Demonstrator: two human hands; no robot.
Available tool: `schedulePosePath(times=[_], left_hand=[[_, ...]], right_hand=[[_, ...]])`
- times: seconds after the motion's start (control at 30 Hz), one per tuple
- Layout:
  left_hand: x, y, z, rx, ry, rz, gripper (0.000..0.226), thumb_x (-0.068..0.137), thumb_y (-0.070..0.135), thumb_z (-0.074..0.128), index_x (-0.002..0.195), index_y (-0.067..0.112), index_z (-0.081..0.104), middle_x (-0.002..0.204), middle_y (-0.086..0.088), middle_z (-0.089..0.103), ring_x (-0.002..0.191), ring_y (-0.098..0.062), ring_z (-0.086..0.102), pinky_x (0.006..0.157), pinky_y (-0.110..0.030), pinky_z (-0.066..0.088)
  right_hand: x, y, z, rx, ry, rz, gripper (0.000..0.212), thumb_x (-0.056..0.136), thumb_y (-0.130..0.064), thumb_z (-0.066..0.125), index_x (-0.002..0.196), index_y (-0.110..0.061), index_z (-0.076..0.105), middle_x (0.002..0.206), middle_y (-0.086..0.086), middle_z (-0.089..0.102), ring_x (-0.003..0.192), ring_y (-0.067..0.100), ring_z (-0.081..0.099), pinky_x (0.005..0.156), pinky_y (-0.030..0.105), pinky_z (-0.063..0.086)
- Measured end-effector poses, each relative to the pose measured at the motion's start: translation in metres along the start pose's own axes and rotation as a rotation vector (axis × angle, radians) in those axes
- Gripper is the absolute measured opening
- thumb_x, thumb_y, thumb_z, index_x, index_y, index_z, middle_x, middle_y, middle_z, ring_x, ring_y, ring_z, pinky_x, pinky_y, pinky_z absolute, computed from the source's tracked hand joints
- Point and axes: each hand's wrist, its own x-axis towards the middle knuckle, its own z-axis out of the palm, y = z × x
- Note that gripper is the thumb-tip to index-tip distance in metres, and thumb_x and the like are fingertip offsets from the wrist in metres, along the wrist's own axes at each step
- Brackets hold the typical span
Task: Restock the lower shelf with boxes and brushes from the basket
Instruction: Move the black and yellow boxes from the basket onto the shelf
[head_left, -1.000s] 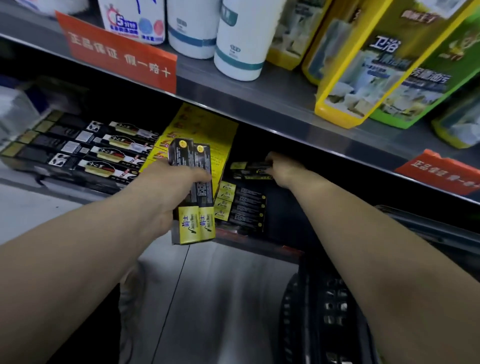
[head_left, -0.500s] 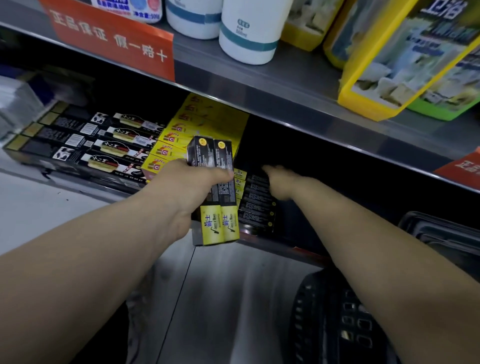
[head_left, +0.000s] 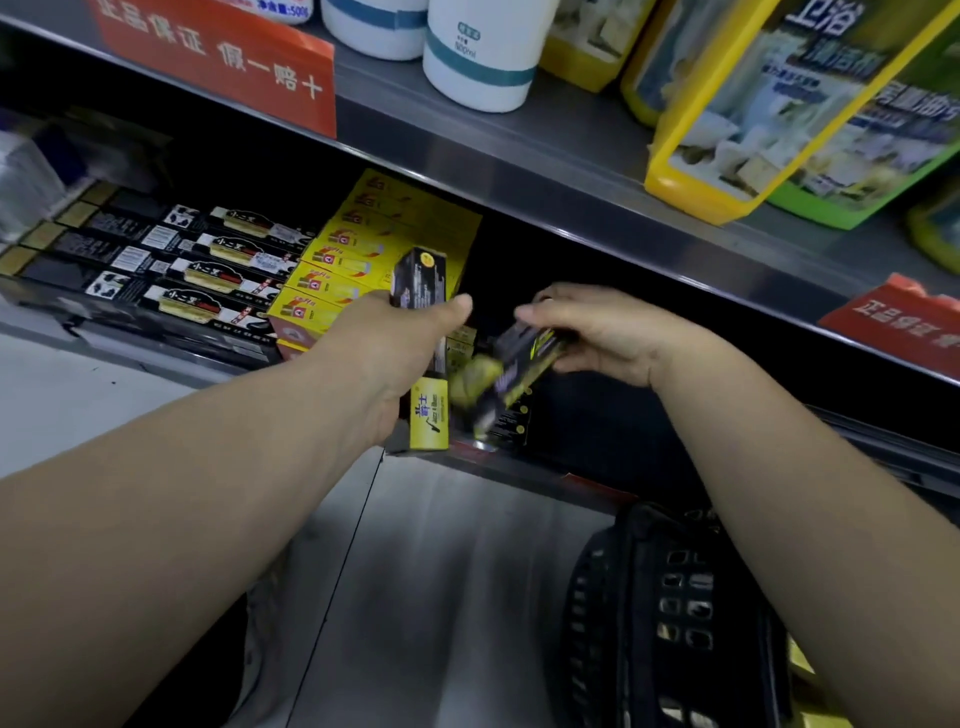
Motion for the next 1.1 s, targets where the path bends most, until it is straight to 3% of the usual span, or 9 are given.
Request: schedulePosePath(times=[0.07,0.13,0.3,0.37,0.43,0.53,0.67,0.8,1.1], left_hand=[[0.002,0.001,0.000,-0.019,0.030,-0.007,0.058,0.080,0.040,0.069,0.126,0.011,0.050,0.114,-0.011,0.062,0.104,-0.032,0.059,0.088,-0.048,0.051],[0.002,0.001,0.002,-0.040,0.052,-0.031,0.046,0.084,0.040,0.065,0.117,0.011,0.053,0.101,-0.009,0.062,0.095,-0.030,0.059,0.083,-0.045,0.052],[0.007,0.001,0.000,-0.062,0.088,-0.058,0.025,0.087,0.038,0.060,0.089,0.014,0.055,0.082,-0.007,0.058,0.073,-0.026,0.058,0.072,-0.042,0.052],[0.011,-0.002,-0.001,-0.051,0.124,-0.029,0.025,0.088,0.038,0.059,0.084,0.014,0.055,0.076,-0.005,0.056,0.066,-0.021,0.055,0.063,-0.030,0.050],[0.015,-0.007,-0.001,-0.029,0.149,0.010,0.024,0.089,0.037,0.059,0.090,0.013,0.057,0.078,-0.004,0.057,0.066,-0.017,0.054,0.053,-0.023,0.041],[0.019,-0.013,-0.002,-0.012,0.174,0.021,0.036,0.087,0.038,0.062,0.108,0.009,0.054,0.089,-0.007,0.060,0.084,-0.023,0.059,0.067,-0.029,0.045],[0.020,-0.012,-0.002,-0.027,0.189,0.038,0.024,0.086,0.034,0.065,0.078,0.017,0.051,0.081,-0.005,0.061,0.083,-0.025,0.062,0.084,-0.036,0.050],[0.017,-0.012,0.001,-0.043,0.182,0.045,0.024,0.086,0.032,0.065,0.073,0.017,0.051,0.075,-0.003,0.061,0.082,-0.027,0.063,0.092,-0.044,0.049],[0.015,-0.015,0.006,-0.068,0.136,0.042,0.020,0.087,0.031,0.063,0.078,0.017,0.053,0.084,-0.006,0.063,0.093,-0.028,0.062,0.095,-0.045,0.047]], right_hand=[[0.013,0.009,-0.015,0.045,0.281,0.089,0.015,0.089,-0.035,0.059,0.082,-0.023,0.056,0.072,-0.004,0.063,0.056,0.006,0.057,0.042,0.013,0.044],[0.029,0.018,-0.025,0.101,0.433,0.087,0.021,0.089,-0.039,0.060,0.093,-0.019,0.057,0.090,0.002,0.063,0.070,0.009,0.061,0.045,0.013,0.050],[0.074,0.036,-0.033,-0.129,0.491,0.038,0.049,0.084,-0.036,0.067,0.120,-0.009,0.046,0.117,0.007,0.054,0.094,0.017,0.061,0.084,0.031,0.056],[0.089,0.042,-0.031,-0.181,0.495,0.009,0.046,0.086,-0.034,0.065,0.120,-0.011,0.043,0.118,0.007,0.052,0.102,0.021,0.058,0.090,0.036,0.053],[0.103,0.050,-0.028,-0.304,0.491,0.001,0.047,0.087,-0.036,0.063,0.121,-0.011,0.043,0.119,0.007,0.053,0.108,0.024,0.055,0.093,0.037,0.049],[0.115,0.059,-0.024,-0.573,0.428,-0.008,0.050,0.086,-0.038,0.063,0.125,-0.013,0.045,0.119,0.006,0.054,0.103,0.021,0.052,0.082,0.028,0.040],[0.126,0.070,-0.023,-0.894,0.273,-0.019,0.048,0.088,-0.021,0.062,0.132,-0.017,0.044,0.126,0.011,0.054,0.109,0.026,0.053,0.081,0.026,0.036],[0.134,0.079,-0.014,-0.986,0.166,0.058,0.047,0.094,-0.025,0.044,0.141,-0.027,0.035,0.138,0.012,0.044,0.119,0.031,0.047,0.095,0.033,0.040],[0.129,0.069,-0.005,-1.108,0.059,0.192,0.066,0.094,-0.022,0.041,0.150,-0.031,0.006,0.157,0.011,0.012,0.141,0.035,0.017,0.115,0.045,0.021]])
